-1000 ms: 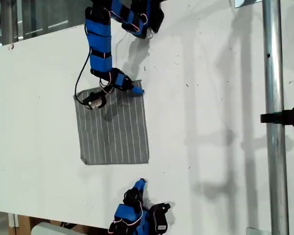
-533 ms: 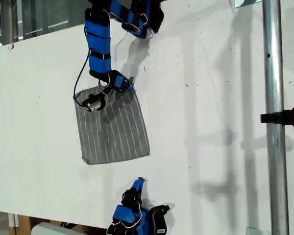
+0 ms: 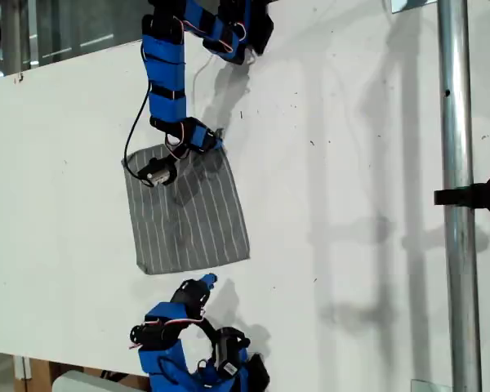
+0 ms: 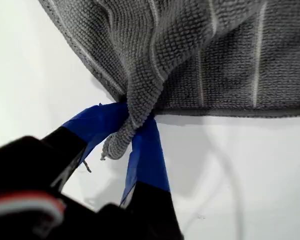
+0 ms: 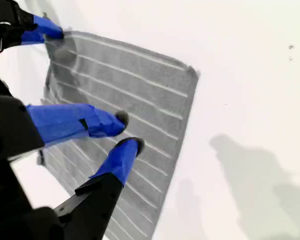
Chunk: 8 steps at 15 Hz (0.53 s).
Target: Grasp corners of a towel and fold twice.
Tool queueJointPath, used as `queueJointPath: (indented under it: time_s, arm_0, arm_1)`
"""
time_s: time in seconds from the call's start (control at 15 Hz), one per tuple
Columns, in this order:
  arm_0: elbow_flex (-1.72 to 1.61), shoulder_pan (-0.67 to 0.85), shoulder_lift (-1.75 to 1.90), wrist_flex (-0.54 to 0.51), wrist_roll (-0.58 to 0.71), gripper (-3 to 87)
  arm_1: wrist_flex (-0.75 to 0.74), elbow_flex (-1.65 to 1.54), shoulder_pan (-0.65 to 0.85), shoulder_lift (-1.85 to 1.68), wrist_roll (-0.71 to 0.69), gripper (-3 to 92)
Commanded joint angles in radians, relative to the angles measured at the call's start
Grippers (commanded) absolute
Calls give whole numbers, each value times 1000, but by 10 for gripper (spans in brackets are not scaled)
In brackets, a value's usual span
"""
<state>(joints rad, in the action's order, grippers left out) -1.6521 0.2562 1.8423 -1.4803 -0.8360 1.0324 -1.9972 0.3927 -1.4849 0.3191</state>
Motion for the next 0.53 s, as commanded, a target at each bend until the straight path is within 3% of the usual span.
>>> queueJointPath:
  time_s: [0.0, 0.27, 0.47]
  arm_0:
    - [195, 55, -170, -32, 109, 291]
    - [241, 67, -354, -28, 259, 317]
    - [230, -9, -492, 17, 250, 331]
  arm_1:
    - [-15, 14, -15, -9, -11, -2]
    - [-20, 0, -21, -20, -6, -2]
    - [-21, -2, -21, -21, -5, -2]
